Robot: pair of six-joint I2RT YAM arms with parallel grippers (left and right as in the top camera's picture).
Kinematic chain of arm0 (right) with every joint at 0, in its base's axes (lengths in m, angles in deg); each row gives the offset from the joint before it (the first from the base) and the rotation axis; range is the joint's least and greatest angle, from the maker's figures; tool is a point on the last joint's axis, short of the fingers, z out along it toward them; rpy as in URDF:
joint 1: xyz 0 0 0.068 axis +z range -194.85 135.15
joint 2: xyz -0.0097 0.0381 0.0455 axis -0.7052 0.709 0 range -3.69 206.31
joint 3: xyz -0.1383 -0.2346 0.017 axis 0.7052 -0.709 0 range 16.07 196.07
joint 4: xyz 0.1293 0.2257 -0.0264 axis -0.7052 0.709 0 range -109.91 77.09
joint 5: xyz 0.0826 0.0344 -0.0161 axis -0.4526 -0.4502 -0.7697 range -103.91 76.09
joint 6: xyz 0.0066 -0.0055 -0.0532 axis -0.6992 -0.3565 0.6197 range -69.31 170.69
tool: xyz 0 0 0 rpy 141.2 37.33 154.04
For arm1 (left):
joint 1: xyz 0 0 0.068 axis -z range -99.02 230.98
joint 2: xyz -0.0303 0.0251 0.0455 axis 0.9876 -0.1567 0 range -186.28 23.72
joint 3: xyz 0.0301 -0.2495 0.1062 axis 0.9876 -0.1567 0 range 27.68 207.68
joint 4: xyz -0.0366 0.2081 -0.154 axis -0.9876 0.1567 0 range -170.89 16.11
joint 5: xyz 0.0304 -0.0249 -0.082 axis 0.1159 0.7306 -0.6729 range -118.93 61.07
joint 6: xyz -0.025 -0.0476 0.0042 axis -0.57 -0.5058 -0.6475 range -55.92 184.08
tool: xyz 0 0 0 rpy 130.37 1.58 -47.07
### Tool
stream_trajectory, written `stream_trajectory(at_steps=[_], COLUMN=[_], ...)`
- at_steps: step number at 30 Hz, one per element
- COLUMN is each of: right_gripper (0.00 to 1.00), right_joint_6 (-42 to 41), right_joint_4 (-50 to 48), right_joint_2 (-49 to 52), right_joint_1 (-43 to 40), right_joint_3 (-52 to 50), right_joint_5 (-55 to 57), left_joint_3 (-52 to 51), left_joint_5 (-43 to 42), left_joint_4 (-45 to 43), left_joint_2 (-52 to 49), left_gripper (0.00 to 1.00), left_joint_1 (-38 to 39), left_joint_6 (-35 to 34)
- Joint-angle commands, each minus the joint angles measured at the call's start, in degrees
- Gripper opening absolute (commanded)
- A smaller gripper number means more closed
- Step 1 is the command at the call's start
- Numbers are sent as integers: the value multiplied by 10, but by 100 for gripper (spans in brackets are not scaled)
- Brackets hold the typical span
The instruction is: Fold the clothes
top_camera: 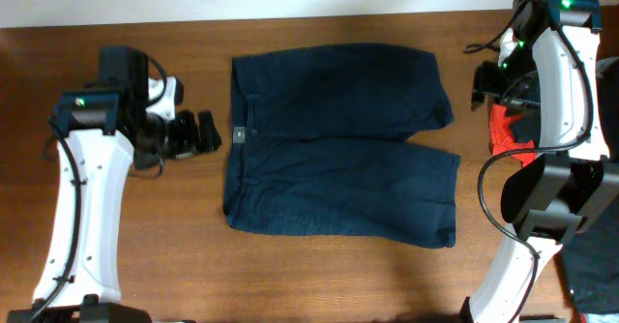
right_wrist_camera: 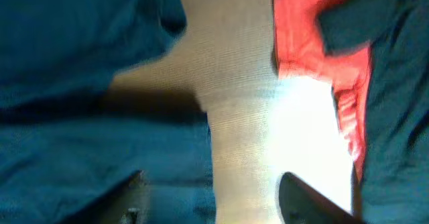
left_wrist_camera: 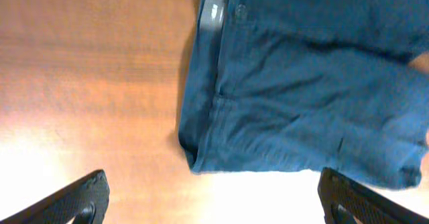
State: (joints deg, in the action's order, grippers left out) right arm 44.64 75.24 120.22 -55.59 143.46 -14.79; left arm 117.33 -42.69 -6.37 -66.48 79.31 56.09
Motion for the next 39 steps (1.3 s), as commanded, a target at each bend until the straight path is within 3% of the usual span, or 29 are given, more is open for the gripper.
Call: stream_trajectory(at_steps=[1,4,9,12,17,23,26,31,39], right_gripper=[56,56,63,78,79,74,63,61,56], right_joint_6=[-37,-74,-145,-161,-174,-207,-222,-248,-290], right_joint_4=[22,22,-25,-59,-137,-240,-299,-388,-453], right_joint_2=[-34,-110,-299,-415,-546,-548,-526,-514,-514], right_joint_1=[3,17,60,76,77,77,76,76,76], right_joint_3=[-11,-63,-212,-339,-581,-762,-819,-874,-895], right_joint_5=[-8,4,42,26,-12,-50,-50,-52,-64], left_joint_3=[-94,-171,-261,-278,-278,-278,-278,-278,-278], left_joint_5=[0,11,11,11,9,-27,-30,-30,-30], left_joint_4=[-25,-71,-141,-165,-165,-168,-169,-177,-184], left_joint_2=[77,132,129,94,37,24,24,24,24], left_gripper=[99,99,99,99,99,99,99,99,99], left_joint_1=[1,1,1,1,2,2,2,2,16], left_joint_6=[-11,-19,-33,-33,-33,-33,-33,-33,-33])
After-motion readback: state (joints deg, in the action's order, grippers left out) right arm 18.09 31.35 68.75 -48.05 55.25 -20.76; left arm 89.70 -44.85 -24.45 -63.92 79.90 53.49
